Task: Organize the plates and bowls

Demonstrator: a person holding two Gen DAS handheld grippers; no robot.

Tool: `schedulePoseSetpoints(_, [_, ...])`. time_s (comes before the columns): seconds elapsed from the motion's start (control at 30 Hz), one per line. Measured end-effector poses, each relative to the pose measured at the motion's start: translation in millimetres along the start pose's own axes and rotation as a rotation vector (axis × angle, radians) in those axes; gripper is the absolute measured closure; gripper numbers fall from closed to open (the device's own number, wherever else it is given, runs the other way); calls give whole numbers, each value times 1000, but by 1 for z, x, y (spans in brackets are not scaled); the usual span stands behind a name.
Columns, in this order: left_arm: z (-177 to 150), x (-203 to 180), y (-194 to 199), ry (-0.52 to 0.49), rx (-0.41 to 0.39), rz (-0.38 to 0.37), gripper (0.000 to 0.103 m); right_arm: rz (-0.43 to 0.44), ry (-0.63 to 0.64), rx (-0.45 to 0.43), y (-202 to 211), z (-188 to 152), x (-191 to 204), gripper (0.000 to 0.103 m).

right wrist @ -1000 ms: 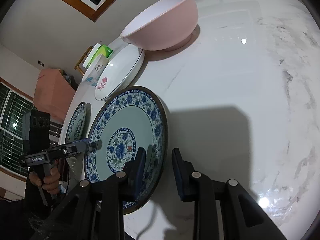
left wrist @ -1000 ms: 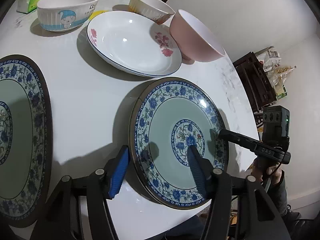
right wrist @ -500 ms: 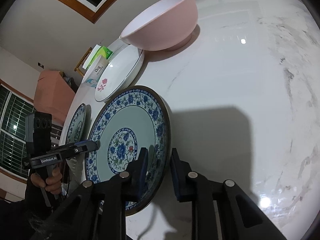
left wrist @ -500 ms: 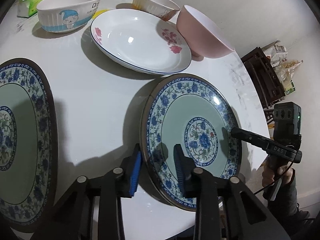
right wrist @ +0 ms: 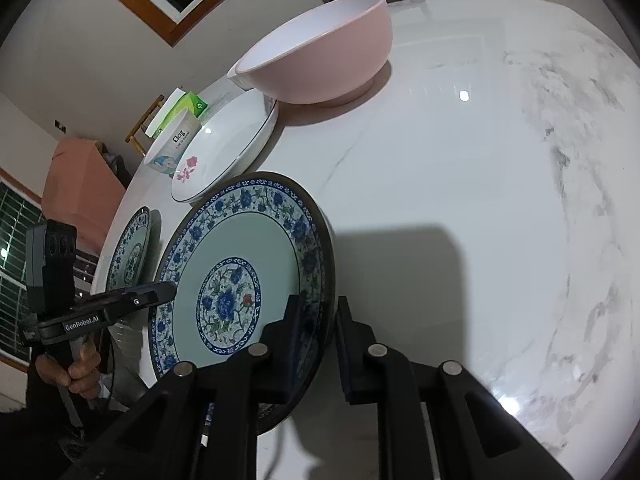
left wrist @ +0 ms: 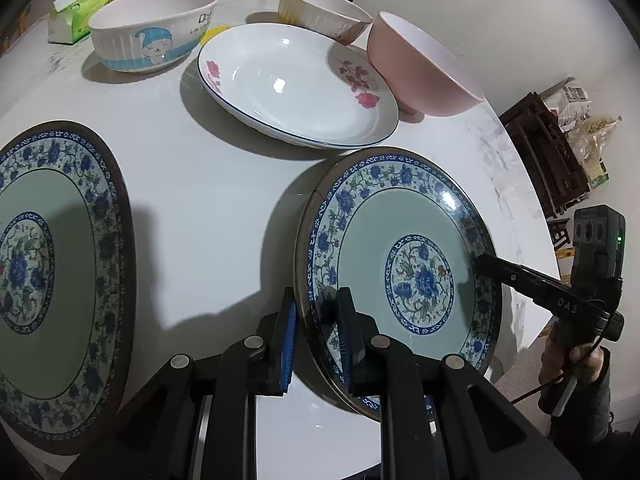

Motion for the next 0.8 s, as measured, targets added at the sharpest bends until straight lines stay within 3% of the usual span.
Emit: schedulePoseSetpoints(0.8, [-6, 12, 26, 22, -51, 23, 88, -4, -1, -15, 5, 8, 34, 87])
Point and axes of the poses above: each gripper's, at about its wrist camera, not at the fingertips, and y roughly against the way its jaws point, x to its left, z to its top, the point moved 6 cm from there along -y, roughly the way its jaws point, and after that the axes turned 13 degrees about x, right-handed, at the moved point
